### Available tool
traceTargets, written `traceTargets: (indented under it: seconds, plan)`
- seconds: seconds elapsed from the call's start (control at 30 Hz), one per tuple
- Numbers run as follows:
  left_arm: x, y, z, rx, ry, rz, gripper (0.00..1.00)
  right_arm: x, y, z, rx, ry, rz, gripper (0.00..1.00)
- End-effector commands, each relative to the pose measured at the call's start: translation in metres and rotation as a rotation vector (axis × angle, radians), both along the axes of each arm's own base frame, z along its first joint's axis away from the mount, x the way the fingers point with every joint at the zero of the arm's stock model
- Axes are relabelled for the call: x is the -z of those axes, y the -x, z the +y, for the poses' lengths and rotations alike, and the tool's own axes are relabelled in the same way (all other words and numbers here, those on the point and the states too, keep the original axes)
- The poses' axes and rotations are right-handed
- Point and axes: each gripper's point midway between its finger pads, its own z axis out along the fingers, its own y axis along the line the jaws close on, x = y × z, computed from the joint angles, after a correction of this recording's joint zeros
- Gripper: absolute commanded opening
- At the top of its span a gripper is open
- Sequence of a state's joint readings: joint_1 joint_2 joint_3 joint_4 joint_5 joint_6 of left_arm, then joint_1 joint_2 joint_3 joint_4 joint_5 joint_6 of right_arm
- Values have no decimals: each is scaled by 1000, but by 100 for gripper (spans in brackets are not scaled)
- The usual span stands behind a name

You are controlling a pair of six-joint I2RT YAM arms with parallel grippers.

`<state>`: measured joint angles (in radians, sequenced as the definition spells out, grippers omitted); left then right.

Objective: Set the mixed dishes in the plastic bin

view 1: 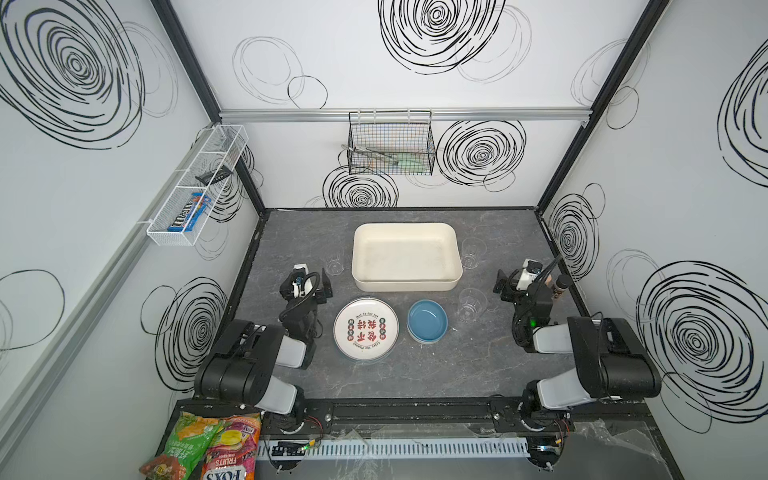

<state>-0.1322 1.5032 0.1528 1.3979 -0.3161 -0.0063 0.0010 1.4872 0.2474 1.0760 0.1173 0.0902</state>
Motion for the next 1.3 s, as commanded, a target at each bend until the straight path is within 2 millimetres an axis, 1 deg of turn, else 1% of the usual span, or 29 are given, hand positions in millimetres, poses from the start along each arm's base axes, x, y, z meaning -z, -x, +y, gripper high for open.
traceTargets:
  seconds: [0.0,0.6,0.7,1.03,1.1,1.13,1.2,1.27]
  plan:
    - [-14,1,0,-4,-8,-57,96,-13,-3,1,4,4,-42,97]
    - [-11,-5,0,27,4,-40,96,-13,-4,1,5,4,-41,97]
    - [-9,-8,-1,57,17,-26,96,-13,-4,1,4,4,-40,97]
    - [-10,-8,0,69,24,-29,96,-15,-3,-1,15,5,-47,97]
    - [-14,-8,2,58,32,-32,96,-16,-3,-4,33,-8,-35,97]
    - [-17,-10,5,46,39,-26,96,-20,-3,-2,16,-3,-42,97]
    - [-21,-15,8,24,46,4,96,-24,-6,-7,46,-12,-16,97]
    - [-27,-16,15,-12,55,13,96,-32,-9,-8,52,-18,5,97]
